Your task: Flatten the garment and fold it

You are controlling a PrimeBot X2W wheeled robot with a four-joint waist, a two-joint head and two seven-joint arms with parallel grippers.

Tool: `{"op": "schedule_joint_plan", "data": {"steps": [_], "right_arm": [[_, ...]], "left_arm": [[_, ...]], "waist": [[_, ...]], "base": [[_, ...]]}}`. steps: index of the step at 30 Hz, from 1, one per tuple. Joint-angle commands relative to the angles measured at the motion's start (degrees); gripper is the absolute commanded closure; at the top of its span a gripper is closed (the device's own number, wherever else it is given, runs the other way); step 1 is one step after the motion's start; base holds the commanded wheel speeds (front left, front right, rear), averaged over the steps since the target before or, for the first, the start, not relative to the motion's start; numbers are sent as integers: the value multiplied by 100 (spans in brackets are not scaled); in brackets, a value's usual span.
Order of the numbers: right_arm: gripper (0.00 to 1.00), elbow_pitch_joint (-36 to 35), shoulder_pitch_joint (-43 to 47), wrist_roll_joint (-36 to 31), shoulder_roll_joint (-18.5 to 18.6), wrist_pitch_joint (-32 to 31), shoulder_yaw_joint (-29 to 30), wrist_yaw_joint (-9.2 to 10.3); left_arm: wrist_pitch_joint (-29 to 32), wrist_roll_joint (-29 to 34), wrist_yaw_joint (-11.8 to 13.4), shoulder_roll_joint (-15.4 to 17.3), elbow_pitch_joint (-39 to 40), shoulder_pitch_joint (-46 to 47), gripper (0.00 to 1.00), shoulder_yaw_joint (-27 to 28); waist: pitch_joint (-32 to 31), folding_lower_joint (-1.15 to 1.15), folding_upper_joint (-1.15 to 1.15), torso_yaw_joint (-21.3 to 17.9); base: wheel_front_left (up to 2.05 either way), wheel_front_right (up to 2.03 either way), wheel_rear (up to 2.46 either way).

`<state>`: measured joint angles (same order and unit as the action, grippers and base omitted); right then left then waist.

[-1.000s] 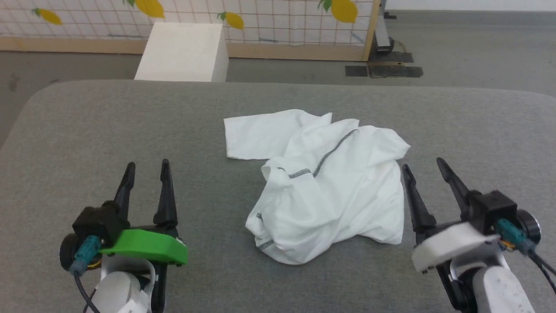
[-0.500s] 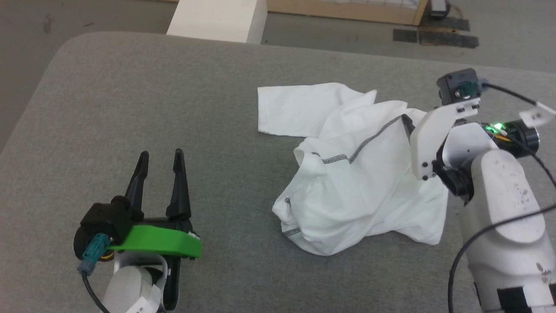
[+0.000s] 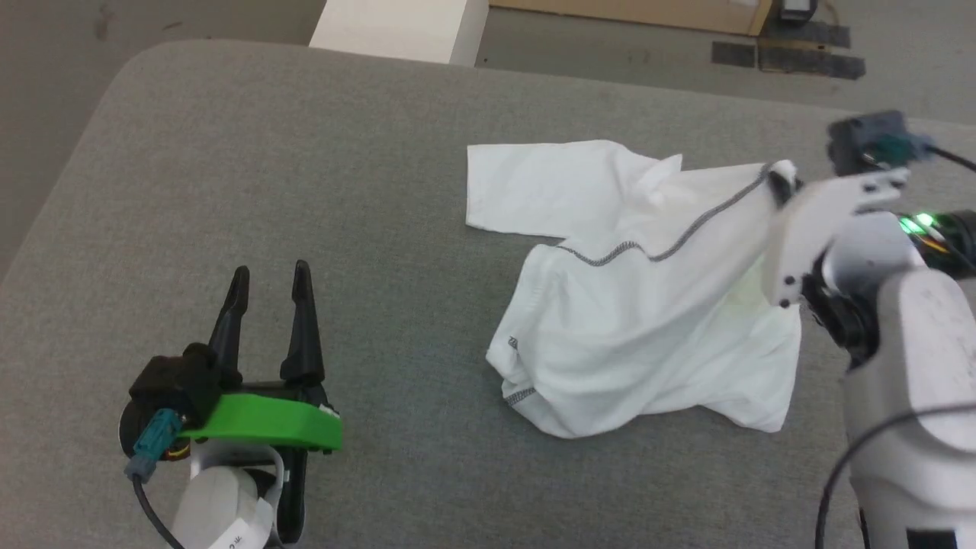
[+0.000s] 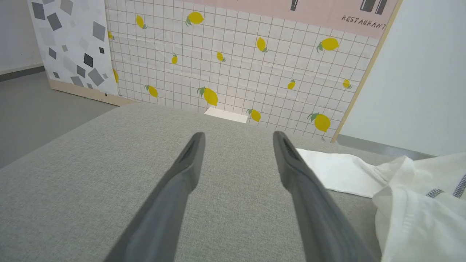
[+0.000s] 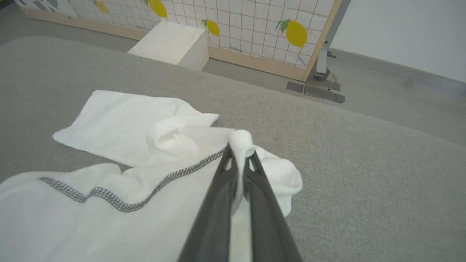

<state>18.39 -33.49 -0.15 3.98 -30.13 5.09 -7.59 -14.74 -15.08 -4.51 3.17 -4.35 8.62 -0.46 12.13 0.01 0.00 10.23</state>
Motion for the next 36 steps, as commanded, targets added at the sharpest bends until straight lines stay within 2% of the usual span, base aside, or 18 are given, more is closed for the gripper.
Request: {"op": "schedule_joint_plan", "data": {"steps": [1, 4, 8, 10, 13, 14, 15, 16, 19, 23, 24, 26, 30, 36], "right_arm": [[100, -273, 332, 91, -14, 292, 155, 10], [100, -1082, 1104, 257, -67, 885, 565, 10], [100, -1987, 2231, 469, -104, 1315, 1296, 10], [100, -2116, 2721, 780, -107, 1328, 1667, 10], [100, -1950, 3265, 970, -108, 1141, 2009, 10], [84, -1846, 3412, 986, -109, 1008, 2066, 10], [57, -1776, 3504, 965, -109, 912, 2089, 10], [0, -1717, 3585, 949, -109, 815, 2106, 10], [0, -1806, 3609, 989, -109, 936, 2045, 10], [0, -2101, 3554, 870, -110, 1582, 1608, 10], [0, -2202, 3552, 798, -110, 1905, 1351, 10], [0, -2221, 3558, 780, -110, 2125, 1155, 10], [0, -2146, 3551, 839, -110, 2330, 821, 10], [0, -2086, 3498, 894, -110, 2432, 536, 10]], "left_arm": [[-26, 86, -18, -28, -7, -77, 0, 32], [-26, 138, -26, -28, -2, -156, 0, 78], [-26, 223, -58, -28, 12, -216, 0, 135], [-26, 242, -71, -28, 24, -230, 0, 163], [-26, 272, -97, -29, 16, -259, 0, 183], [-26, 286, -112, -29, -4, -261, 0, 167], [-26, 298, -124, -29, -23, -258, 0, 151], [-26, 305, -138, -29, -43, -252, 0, 130], [-26, 316, -168, -29, -106, -254, 0, 55], [-26, 256, -220, -29, -314, -182, 0, -274], [-17, 178, -249, -29, -537, -92, 0, -605], [163, 106, -271, -29, -797, 48, 0, -1042], [872, -297, -287, -29, -1265, 418, 0, -1852], [2036, -715, -129, -29, -1919, 1138, 0, -2510]], "waist": [[-233, -1, 0, -210], [-370, -1, 0, -338], [-461, -1, 0, -515], [-476, -1, 0, -609], [-489, -1, 0, -746], [-490, -1, 0, -780], [-496, -1, 0, -804], [-507, -1, 0, -827], [-525, -1, 0, -895], [-527, -1, 0, -957], [-526, -1, 0, -985], [-517, -1, 0, -1022], [-455, -1, 0, -1115], [-264, -1, 0, -1253]], "base": [[0, 0, 0], [0, 0, 0], [0, 0, 0], [0, 0, 0], [0, 0, 0], [0, 0, 0], [0, 0, 0], [0, 0, 0], [0, 0, 0], [0, 0, 0], [0, 0, 0], [0, 0, 0], [0, 0, 0], [0, 0, 0]]}}
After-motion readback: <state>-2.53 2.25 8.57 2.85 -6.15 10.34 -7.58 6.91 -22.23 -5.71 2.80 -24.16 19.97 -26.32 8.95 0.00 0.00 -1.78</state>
